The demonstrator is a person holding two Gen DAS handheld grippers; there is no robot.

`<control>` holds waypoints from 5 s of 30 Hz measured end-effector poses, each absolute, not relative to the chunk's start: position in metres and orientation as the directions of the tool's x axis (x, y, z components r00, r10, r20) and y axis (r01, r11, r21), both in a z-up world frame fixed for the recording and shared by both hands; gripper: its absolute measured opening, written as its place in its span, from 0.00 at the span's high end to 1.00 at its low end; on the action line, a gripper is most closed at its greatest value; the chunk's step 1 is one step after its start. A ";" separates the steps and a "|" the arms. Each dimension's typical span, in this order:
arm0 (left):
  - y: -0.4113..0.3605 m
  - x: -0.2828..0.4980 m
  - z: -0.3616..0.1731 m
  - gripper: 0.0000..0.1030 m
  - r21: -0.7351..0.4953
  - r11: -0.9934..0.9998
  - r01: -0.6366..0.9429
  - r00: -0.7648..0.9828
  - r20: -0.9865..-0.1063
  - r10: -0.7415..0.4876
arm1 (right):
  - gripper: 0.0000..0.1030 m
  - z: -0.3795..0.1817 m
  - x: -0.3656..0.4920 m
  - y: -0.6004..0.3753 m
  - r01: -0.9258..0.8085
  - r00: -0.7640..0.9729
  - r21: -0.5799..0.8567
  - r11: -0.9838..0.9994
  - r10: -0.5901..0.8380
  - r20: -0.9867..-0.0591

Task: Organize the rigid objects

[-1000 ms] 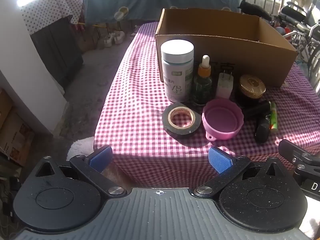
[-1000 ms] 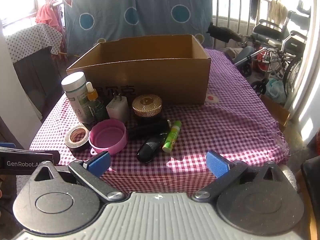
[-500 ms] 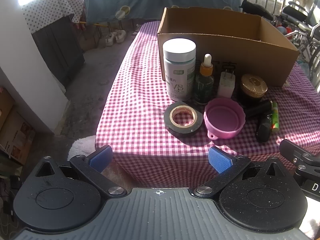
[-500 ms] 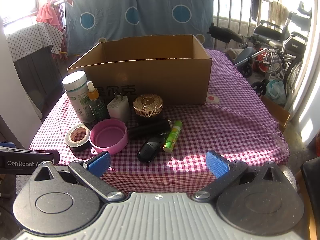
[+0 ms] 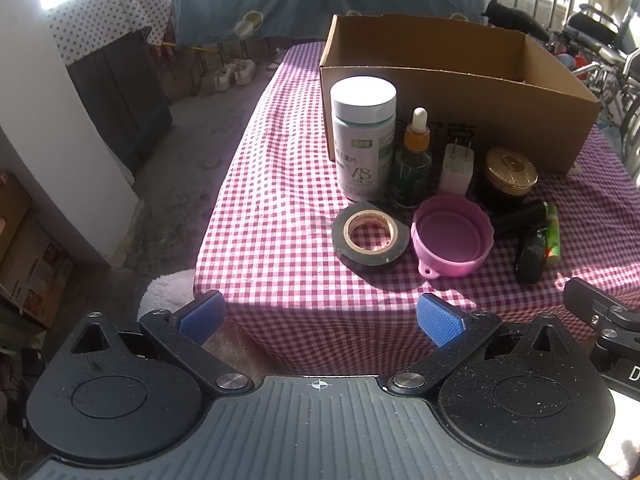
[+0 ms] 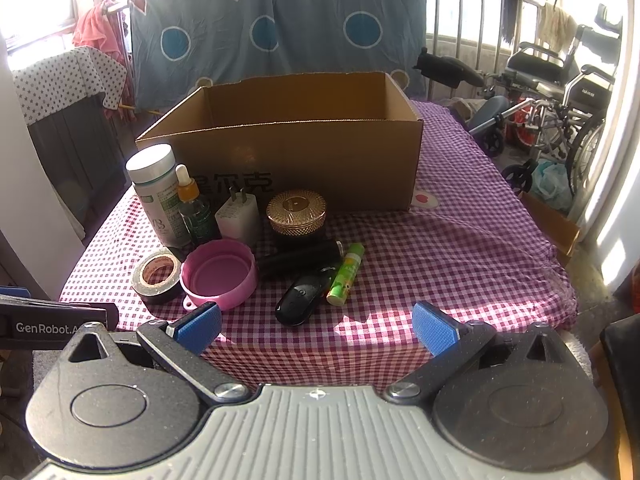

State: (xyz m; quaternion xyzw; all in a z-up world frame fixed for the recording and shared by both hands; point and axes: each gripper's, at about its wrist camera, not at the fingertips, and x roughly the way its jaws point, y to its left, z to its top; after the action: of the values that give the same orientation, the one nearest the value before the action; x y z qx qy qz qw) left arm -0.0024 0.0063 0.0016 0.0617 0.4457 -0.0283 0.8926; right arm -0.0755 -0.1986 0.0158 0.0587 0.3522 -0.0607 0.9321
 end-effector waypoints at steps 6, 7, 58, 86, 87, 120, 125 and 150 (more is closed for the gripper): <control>0.007 -0.002 0.002 0.01 0.087 0.991 0.101 0.601 -0.799 0.009 | 0.00 0.016 -0.075 -0.198 0.151 0.745 0.066 0.986 -0.070 -0.663; 0.007 -0.002 0.002 0.01 0.086 0.991 0.102 0.601 -0.799 0.008 | 0.00 0.017 -0.075 -0.197 0.150 0.746 0.064 0.987 -0.070 -0.663; -0.025 0.012 -0.013 0.01 0.063 0.939 0.337 0.633 -0.754 -0.177 | 0.00 0.000 -0.067 -0.238 0.265 0.755 0.146 0.953 -0.111 -0.646; -0.136 0.025 -0.040 0.59 -0.043 0.680 0.732 0.417 -0.761 -0.496 | 0.82 -0.039 0.029 -0.290 0.115 0.645 0.305 0.945 0.162 -0.746; -0.137 0.026 -0.041 0.59 -0.043 0.677 0.734 0.415 -0.761 -0.498 | 0.83 -0.039 0.027 -0.293 0.120 0.645 0.310 0.943 0.163 -0.746; -0.198 0.044 -0.058 0.64 -0.021 0.677 0.736 0.392 -0.801 -0.451 | 0.84 -0.043 0.021 -0.341 0.114 0.631 0.472 0.874 0.303 -0.714; -0.197 0.043 -0.054 0.66 -0.002 0.688 0.726 0.415 -0.797 -0.440 | 0.84 -0.042 0.016 -0.345 0.114 0.645 0.518 0.848 0.334 -0.687; -0.121 0.058 0.081 0.66 0.086 0.827 0.555 0.701 -0.584 -0.410 | 0.84 0.103 0.064 -0.274 -0.243 0.763 0.440 0.864 0.451 -0.463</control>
State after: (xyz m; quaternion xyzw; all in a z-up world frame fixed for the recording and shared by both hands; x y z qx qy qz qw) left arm 0.0578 -0.1207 0.0811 0.1286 0.2826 -0.2642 0.9131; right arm 0.0641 -0.2742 0.1026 0.1800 0.2880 0.1884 0.9215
